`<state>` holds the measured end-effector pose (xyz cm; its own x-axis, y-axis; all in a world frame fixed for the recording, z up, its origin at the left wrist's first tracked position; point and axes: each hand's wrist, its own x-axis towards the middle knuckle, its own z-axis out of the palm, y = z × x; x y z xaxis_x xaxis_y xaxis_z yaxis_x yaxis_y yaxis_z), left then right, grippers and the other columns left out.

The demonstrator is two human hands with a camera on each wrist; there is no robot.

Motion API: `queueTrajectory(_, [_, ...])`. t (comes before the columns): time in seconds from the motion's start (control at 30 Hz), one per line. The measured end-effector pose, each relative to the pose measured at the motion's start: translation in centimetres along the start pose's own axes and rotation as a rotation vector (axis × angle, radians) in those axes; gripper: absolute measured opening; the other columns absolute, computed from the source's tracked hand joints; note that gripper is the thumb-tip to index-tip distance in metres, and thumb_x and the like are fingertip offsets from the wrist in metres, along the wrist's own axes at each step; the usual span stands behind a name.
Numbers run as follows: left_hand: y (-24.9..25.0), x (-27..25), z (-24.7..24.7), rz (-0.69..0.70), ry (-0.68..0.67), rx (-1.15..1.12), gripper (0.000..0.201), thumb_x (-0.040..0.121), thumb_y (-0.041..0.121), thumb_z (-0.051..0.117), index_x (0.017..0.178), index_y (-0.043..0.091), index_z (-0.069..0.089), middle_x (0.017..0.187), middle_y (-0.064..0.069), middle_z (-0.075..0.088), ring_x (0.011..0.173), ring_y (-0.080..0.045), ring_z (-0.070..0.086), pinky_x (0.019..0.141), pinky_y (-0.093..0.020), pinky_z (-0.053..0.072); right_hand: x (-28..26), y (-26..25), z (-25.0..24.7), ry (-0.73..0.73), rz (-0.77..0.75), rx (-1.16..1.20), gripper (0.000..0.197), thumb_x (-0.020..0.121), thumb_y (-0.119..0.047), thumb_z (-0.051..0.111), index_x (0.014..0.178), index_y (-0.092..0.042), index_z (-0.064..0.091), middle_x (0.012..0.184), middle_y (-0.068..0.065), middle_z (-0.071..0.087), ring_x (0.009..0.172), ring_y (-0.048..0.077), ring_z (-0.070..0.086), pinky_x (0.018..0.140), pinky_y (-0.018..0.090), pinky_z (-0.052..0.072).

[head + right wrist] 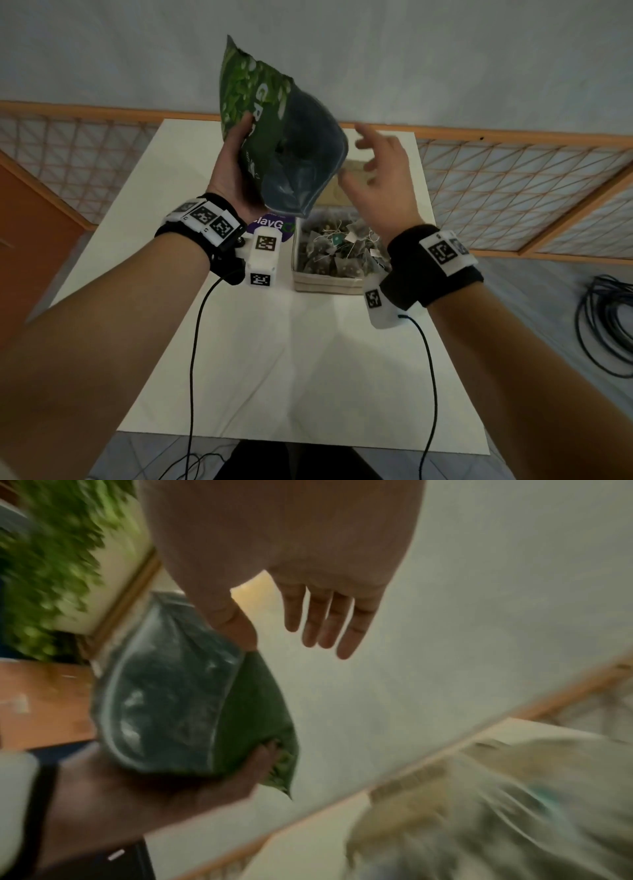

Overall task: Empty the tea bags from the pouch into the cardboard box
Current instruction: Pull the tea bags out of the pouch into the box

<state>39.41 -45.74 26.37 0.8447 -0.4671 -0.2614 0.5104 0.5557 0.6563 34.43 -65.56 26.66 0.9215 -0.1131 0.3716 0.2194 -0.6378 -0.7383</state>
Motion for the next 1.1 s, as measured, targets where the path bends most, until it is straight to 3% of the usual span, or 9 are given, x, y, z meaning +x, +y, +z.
queueTrajectory(0.1, [-0.2,-0.1,0.9,-0.009,0.035,0.1,0.066,0.093,0.062,0.048,0.143,0.02,0.053,0.141,-0.015,0.06,0.128,-0.035,0.058,0.1,-0.049,0.052,1.7,-3.0,-0.7,-0.16,-0.102,-0.044,0.061,0.086,-0.038,0.062,0.142,-0.027,0.039,0.106,-0.005,0.044,0.082,-0.003,0.045,0.076,0.011,0.045])
queueTrajectory(0.2, [0.0,-0.2,1.7,0.011,0.058,0.128,0.062,0.093,0.058,0.053,0.14,0.019,0.057,0.141,-0.013,0.06,0.129,-0.031,0.058,0.104,-0.046,0.05,2.5,-4.0,-0.4,-0.153,-0.119,-0.051,0.029,0.096,-0.029,0.049,0.109,-0.007,0.064,0.09,0.001,0.045,0.072,0.008,0.046,0.074,0.033,0.048])
queueTrajectory(0.27, [0.4,-0.2,2.0,0.033,0.057,0.123,0.062,0.092,0.058,0.055,0.14,0.019,0.058,0.14,-0.012,0.062,0.129,-0.03,0.059,0.108,-0.047,0.046,2.3,-4.1,0.1,-0.043,-0.117,0.022,0.029,0.098,-0.022,0.044,0.095,0.0,0.063,0.089,0.01,0.05,0.076,0.021,0.052,0.073,0.044,0.048])
queueTrajectory(0.37, [1.0,-0.2,2.3,0.078,0.054,0.14,0.062,0.091,0.056,0.058,0.139,0.016,0.059,0.139,-0.013,0.062,0.129,-0.031,0.058,0.112,-0.048,0.043,1.6,-4.4,0.3,0.048,-0.17,0.049,0.029,0.093,-0.011,0.041,0.109,0.0,0.062,0.099,0.015,0.055,0.083,0.021,0.055,0.074,0.04,0.05])
queueTrajectory(0.5, [1.0,-0.2,2.5,0.092,-0.047,0.075,0.064,0.096,0.049,0.055,0.147,0.011,0.047,0.148,-0.016,0.05,0.134,-0.034,0.051,0.114,-0.047,0.039,0.8,-5.3,0.0,0.158,-0.225,0.08,0.053,0.087,0.001,0.038,0.137,-0.015,0.049,0.099,0.002,0.048,0.084,0.006,0.047,0.07,0.015,0.045])
queueTrajectory(0.7, [1.1,-0.8,4.0,0.076,-0.21,-0.024,0.064,0.102,0.053,0.04,0.151,0.012,0.042,0.142,-0.014,0.053,0.129,-0.032,0.054,0.107,-0.045,0.044,0.0,-6.4,-0.8,0.21,-0.328,0.061,0.061,0.085,0.008,0.04,0.141,-0.016,0.043,0.111,0.007,0.05,0.089,0.005,0.047,0.07,0.021,0.053])
queueTrajectory(0.8, [0.7,-0.2,4.1,0.019,-0.171,-0.011,0.066,0.1,0.058,0.041,0.149,0.014,0.046,0.143,-0.012,0.055,0.136,-0.031,0.05,0.115,-0.046,0.038,-0.4,-5.3,0.3,0.152,-0.279,0.031,0.066,0.084,0.008,0.039,0.141,-0.027,0.043,0.122,0.004,0.046,0.094,0.004,0.049,0.074,0.024,0.057])
queueTrajectory(0.9, [-0.9,0.2,2.9,-0.104,-0.096,0.033,0.074,0.093,0.067,0.047,0.145,0.015,0.051,0.139,-0.012,0.058,0.128,-0.029,0.057,0.11,-0.043,0.045,-0.9,-3.8,1.4,0.044,-0.095,-0.03,0.058,0.094,-0.007,0.04,0.14,-0.042,0.038,0.129,-0.006,0.046,0.092,0.005,0.055,0.067,0.028,0.056])
queueTrajectory(1.1, [-1.2,0.2,2.3,-0.029,-0.094,0.001,0.072,0.094,0.066,0.046,0.145,0.015,0.052,0.144,-0.012,0.057,0.134,-0.029,0.053,0.112,-0.045,0.042,-0.2,-4.3,0.6,0.044,-0.195,-0.073,0.062,0.09,-0.006,0.04,0.141,-0.041,0.038,0.127,-0.004,0.05,0.11,0.013,0.053,0.078,0.035,0.056])
